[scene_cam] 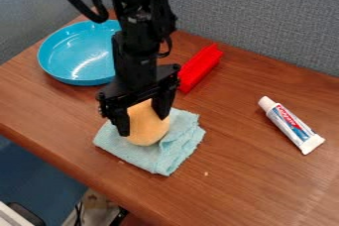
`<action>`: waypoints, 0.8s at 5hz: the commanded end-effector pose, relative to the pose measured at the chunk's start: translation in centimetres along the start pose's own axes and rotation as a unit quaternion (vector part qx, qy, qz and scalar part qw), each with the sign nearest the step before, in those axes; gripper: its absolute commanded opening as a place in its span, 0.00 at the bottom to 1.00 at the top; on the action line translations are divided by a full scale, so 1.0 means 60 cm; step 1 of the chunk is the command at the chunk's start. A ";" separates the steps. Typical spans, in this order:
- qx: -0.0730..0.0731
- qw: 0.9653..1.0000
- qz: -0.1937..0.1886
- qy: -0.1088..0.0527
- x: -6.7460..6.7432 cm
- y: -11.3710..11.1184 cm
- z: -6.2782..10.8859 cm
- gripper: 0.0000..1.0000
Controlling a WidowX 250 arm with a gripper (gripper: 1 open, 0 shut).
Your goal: Put the yellow ball on the blue plate
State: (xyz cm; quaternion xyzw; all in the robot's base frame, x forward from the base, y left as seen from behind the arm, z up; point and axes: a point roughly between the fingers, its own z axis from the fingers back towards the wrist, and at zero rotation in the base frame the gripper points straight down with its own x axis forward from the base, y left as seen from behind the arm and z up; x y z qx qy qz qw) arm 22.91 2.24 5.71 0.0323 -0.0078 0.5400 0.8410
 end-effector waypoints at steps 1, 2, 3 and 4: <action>-0.005 1.000 -0.008 -0.013 -0.002 -0.001 0.001 1.00; -0.007 1.000 -0.009 -0.021 -0.001 -0.005 -0.004 1.00; -0.010 0.999 -0.014 -0.030 0.001 -0.010 -0.006 1.00; -0.013 0.999 -0.016 -0.037 0.005 -0.014 -0.007 1.00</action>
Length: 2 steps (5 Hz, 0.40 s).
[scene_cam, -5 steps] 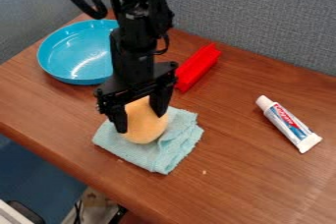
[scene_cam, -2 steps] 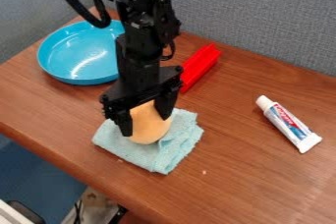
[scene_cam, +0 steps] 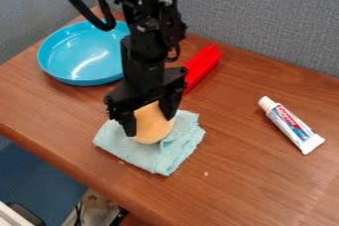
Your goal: Put the yellow ball on the blue plate
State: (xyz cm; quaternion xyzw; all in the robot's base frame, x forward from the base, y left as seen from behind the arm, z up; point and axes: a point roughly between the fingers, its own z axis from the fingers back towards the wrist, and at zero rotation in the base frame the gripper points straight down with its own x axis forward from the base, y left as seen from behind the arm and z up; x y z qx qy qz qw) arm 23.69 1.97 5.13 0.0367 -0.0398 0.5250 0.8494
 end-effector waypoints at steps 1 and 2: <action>-0.001 1.000 -0.001 -0.013 0.006 -0.002 0.001 1.00; -0.004 1.000 -0.003 -0.018 0.009 -0.005 0.001 1.00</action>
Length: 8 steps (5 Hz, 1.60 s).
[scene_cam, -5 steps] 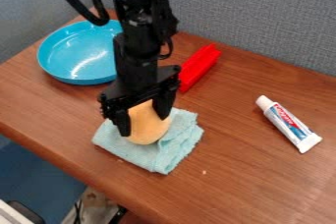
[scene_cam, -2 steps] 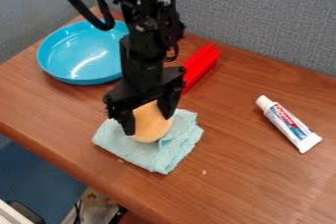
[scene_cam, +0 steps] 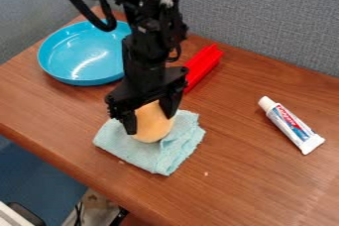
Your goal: Put the yellow ball on the blue plate
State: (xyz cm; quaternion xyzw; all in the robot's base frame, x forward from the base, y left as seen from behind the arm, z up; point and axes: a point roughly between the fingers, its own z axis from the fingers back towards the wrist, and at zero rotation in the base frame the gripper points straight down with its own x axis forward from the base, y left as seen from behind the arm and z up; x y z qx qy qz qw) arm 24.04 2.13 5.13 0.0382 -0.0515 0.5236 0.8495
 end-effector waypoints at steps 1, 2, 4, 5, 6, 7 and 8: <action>0.000 1.000 -0.006 -0.013 0.005 -0.001 0.002 1.00; -0.002 1.000 -0.009 -0.018 0.006 -0.002 0.004 1.00; -0.004 0.999 -0.019 -0.030 0.007 -0.003 0.009 1.00; -0.004 0.999 -0.024 -0.034 0.007 -0.003 0.013 1.00; -0.004 0.999 -0.029 -0.039 0.007 -0.003 0.015 1.00; -0.003 0.999 -0.034 -0.043 0.006 -0.004 0.017 1.00; -0.003 0.998 -0.038 -0.046 0.005 -0.005 0.019 1.00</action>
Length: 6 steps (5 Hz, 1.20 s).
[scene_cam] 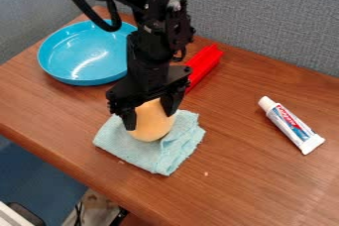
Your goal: Put the yellow ball on the blue plate
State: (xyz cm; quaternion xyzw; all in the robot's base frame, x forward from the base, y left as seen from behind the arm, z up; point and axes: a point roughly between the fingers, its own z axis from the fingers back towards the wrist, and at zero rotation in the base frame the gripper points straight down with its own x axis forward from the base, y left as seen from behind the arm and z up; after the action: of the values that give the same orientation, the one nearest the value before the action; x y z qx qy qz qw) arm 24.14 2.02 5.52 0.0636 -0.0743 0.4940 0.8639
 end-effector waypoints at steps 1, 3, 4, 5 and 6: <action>-0.009 1.000 -0.008 -0.015 0.006 -0.003 0.014 1.00; -0.008 1.000 -0.014 -0.019 0.006 -0.005 0.016 1.00; -0.007 1.000 -0.016 -0.021 0.006 -0.005 0.018 1.00; -0.006 1.000 -0.019 -0.022 0.007 -0.006 0.019 1.00; -0.004 0.999 -0.021 -0.024 0.008 -0.007 0.019 1.00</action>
State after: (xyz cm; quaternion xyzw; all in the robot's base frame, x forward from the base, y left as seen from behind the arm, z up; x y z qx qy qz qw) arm 24.01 1.96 5.71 0.0774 -0.0745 0.4811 0.8701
